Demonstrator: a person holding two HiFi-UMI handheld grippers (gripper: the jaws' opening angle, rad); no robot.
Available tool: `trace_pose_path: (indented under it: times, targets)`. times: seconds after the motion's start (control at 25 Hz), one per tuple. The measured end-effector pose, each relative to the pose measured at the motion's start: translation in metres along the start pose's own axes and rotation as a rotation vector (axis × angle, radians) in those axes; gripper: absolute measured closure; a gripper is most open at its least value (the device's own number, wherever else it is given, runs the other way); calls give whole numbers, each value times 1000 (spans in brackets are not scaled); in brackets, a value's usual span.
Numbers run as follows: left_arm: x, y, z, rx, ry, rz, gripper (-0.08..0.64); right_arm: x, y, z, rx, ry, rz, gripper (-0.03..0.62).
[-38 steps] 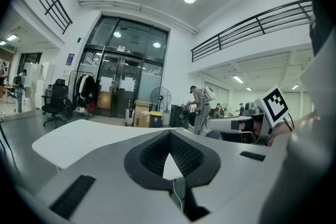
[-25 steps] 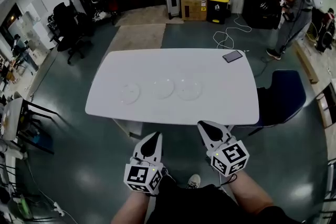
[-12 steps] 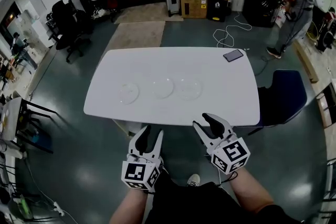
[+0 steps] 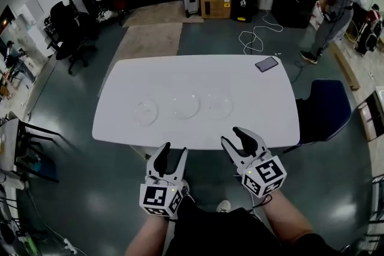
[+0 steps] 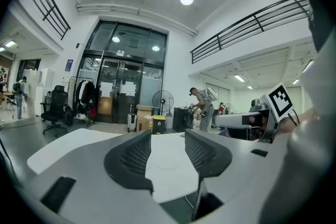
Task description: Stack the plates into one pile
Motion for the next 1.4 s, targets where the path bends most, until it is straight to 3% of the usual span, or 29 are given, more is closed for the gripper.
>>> trace_pose_path:
  times: [0.8,1.4]
  targets:
    - [4,131,-113,-67,60,7,348,-1,-39,-148,-117,20,-57,411]
    - [12,175,-165,-240,50,28,348,8,-38,-183,-324,27,-63,411]
Point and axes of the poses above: the fingertips, and each gripper's own axes: z backward along the fingers, y to its left, x out of its top, the point moved 7 cm from there along z, backward along the fingers, and after that the axes turned 13 degrees about x, right-handed, at the moved point
